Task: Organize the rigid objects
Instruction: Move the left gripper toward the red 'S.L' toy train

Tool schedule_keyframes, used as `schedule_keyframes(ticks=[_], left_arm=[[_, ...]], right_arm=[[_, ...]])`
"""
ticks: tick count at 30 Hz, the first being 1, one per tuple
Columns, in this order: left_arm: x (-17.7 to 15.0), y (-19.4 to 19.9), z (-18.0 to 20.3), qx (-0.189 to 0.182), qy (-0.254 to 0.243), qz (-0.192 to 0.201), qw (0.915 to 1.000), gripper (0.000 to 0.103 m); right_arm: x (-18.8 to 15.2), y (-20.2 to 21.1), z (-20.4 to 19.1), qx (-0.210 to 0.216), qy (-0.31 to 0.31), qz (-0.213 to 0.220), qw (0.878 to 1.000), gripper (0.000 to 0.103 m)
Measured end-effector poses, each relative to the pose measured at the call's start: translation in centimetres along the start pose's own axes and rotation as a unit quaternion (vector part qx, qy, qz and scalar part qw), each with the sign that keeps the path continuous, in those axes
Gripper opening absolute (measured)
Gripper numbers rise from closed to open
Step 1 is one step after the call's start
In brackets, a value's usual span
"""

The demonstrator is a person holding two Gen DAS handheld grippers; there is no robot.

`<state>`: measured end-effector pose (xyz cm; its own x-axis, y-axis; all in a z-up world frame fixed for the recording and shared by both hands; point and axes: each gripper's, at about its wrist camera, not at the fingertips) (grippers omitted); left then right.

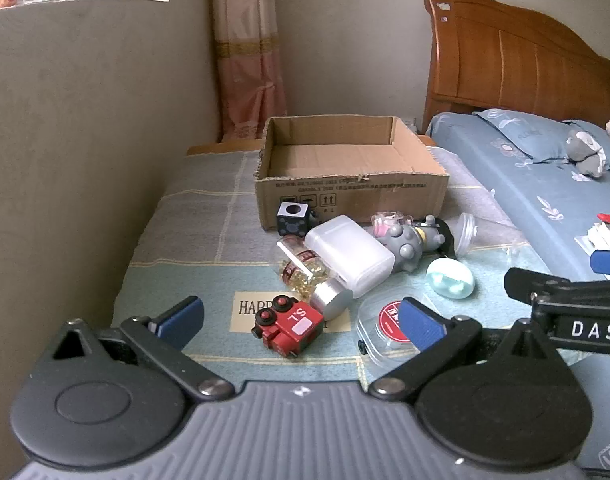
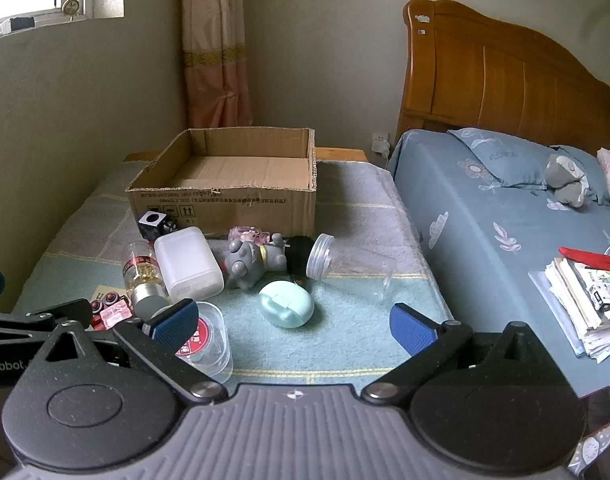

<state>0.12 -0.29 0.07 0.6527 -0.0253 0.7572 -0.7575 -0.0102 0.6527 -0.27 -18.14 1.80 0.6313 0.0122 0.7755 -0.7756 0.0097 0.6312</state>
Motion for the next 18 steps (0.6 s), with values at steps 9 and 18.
schedule_keyframes(ticks=[9,18], left_arm=[[0.00,-0.07,0.09,-0.001,-0.002,0.002,1.0000,0.102],[0.31,-0.25,-0.02,-0.010,-0.002,0.008,0.9999,0.102]], right_arm=[[0.01,0.14,-0.04,-0.002,0.001,0.002,1.000,0.103],[0.13,-0.01,-0.06,-0.004,0.002,0.003,1.000,0.103]])
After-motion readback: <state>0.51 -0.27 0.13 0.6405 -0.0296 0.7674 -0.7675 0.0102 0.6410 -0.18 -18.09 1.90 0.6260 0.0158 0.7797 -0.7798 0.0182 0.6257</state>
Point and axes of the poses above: each gripper's, at about its wrist camera, not at the fingertips, and y roughly against the way its jaws point, z to its right, x to its top, and after that the axes turned 1 degree about x, right-handed
